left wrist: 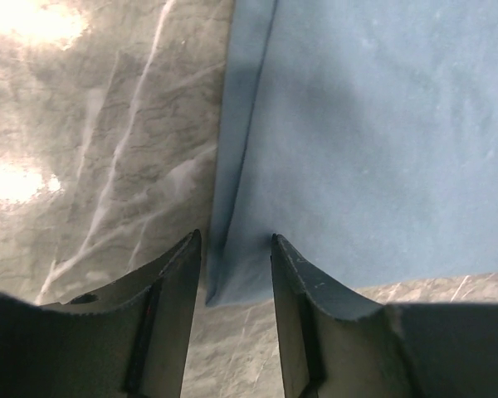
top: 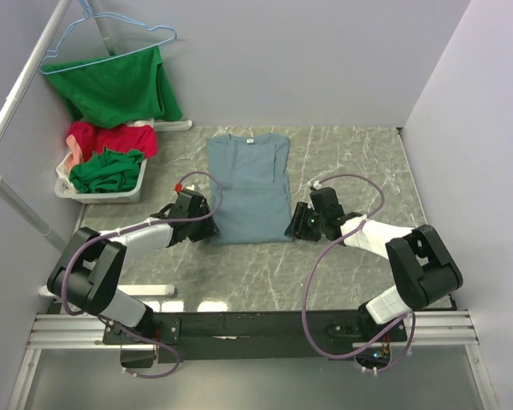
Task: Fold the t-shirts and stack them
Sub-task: Fold the tshirt
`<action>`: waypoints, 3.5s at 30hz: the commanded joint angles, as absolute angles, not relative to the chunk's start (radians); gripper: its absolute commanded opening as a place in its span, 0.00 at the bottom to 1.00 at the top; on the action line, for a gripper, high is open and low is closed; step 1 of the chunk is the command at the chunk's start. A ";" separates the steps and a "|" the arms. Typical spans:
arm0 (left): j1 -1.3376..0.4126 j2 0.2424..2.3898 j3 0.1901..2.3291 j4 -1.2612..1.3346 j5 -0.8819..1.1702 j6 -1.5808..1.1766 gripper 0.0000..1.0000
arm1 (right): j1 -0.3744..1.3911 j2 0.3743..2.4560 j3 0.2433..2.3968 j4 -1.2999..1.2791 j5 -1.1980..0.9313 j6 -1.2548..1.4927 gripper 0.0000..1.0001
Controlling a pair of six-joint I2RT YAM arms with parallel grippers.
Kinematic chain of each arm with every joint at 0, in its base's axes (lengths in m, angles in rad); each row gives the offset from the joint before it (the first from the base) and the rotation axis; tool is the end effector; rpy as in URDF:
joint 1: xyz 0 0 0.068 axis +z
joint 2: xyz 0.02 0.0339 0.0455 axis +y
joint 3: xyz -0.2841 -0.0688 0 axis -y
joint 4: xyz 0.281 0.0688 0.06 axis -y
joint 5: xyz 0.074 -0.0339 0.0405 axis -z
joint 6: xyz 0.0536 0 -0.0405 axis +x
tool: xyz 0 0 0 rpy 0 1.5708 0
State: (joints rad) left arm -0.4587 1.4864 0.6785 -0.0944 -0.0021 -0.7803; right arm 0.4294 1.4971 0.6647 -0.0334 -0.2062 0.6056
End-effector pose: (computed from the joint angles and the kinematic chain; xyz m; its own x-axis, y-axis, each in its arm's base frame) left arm 0.2804 -0.1384 0.1348 -0.8107 -0.3842 -0.4417 -0.1811 0.8821 -0.4349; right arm 0.2814 0.1409 0.1331 -0.8700 0.2145 -0.4440 -0.0400 0.8668 0.4971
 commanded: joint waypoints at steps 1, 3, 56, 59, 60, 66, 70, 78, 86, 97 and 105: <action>-0.465 1.506 0.661 -0.103 0.028 -0.787 0.44 | 0.448 1.520 0.655 0.035 -0.233 0.624 0.50; -0.466 1.503 0.657 -0.115 0.038 -0.784 0.43 | 0.454 1.535 0.649 0.044 -0.239 0.629 0.43; -1.108 0.911 0.824 -0.919 -0.635 -1.382 0.01 | 0.798 0.670 0.653 -0.603 0.202 0.736 0.00; -1.106 0.963 0.902 -0.928 -0.712 -1.356 0.01 | 0.792 0.738 0.710 -0.575 0.250 0.697 0.00; -1.106 1.006 0.928 -0.936 -0.759 -1.350 0.01 | 0.779 0.762 0.735 -0.554 0.258 0.686 0.00; -0.985 1.178 1.104 -0.942 -0.839 -1.243 0.01 | 0.697 0.934 0.824 -0.446 0.223 0.611 0.00; -0.873 1.224 1.123 -0.787 -0.796 -1.089 0.01 | 0.622 1.044 0.879 -0.385 0.192 0.562 0.00; -0.658 1.423 1.193 -0.563 -0.692 -0.866 0.01 | 0.509 1.307 1.073 -0.310 0.146 0.491 0.00; -0.560 1.713 1.379 -0.514 -0.626 -0.775 0.01 | 0.439 1.635 1.267 -0.275 0.086 0.477 0.00; -0.485 1.933 1.505 -0.476 -0.569 -0.738 0.01 | 0.384 1.948 1.509 -0.285 0.003 0.472 0.00; -0.431 2.033 1.660 -0.494 -0.672 -0.790 0.50 | 0.325 2.123 1.775 -0.377 -0.029 0.459 0.77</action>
